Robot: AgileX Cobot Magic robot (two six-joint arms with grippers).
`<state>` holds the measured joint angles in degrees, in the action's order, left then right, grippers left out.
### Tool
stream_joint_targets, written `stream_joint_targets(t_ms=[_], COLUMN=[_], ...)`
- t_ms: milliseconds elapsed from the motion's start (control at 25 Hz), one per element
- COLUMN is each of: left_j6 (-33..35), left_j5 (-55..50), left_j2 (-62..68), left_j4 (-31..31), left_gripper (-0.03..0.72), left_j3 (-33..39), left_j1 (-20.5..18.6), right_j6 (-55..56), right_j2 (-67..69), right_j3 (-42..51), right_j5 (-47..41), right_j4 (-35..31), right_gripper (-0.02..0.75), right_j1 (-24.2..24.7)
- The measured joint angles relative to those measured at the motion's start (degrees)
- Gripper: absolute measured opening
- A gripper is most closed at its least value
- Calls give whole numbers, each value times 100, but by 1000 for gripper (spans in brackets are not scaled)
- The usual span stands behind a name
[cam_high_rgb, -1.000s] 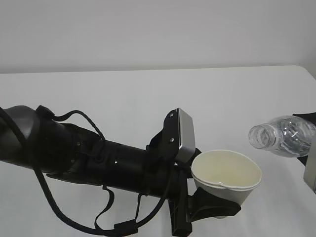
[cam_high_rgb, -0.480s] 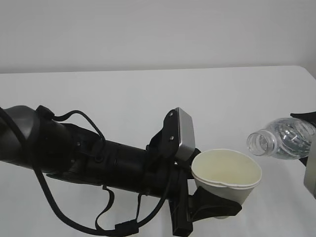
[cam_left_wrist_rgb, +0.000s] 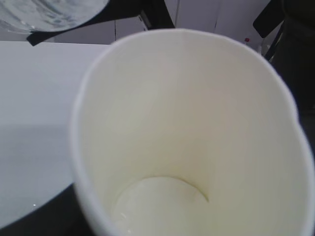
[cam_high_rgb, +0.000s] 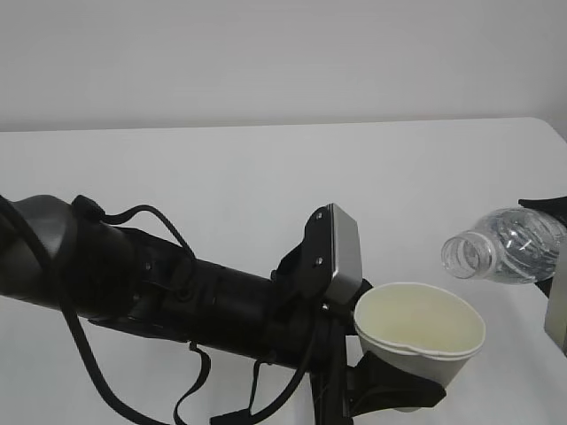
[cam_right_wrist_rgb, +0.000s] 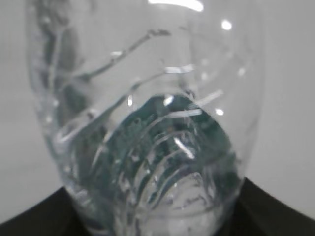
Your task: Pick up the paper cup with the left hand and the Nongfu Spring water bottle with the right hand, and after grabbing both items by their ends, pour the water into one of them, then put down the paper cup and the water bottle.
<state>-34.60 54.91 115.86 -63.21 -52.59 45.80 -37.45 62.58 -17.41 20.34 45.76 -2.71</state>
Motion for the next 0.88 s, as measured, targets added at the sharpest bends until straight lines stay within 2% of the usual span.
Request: stream_joint_targets(t_ms=[880], left_j6=[-95], left_j5=[-28], left_j2=[0], left_j4=[0], left_gripper=[421], left_j3=[0], left_j1=[0], right_j6=[-651], right_j2=[0], right_j3=[-66], right_j5=[5], right_j4=[-90], right_gripper=[437], right_j1=[0])
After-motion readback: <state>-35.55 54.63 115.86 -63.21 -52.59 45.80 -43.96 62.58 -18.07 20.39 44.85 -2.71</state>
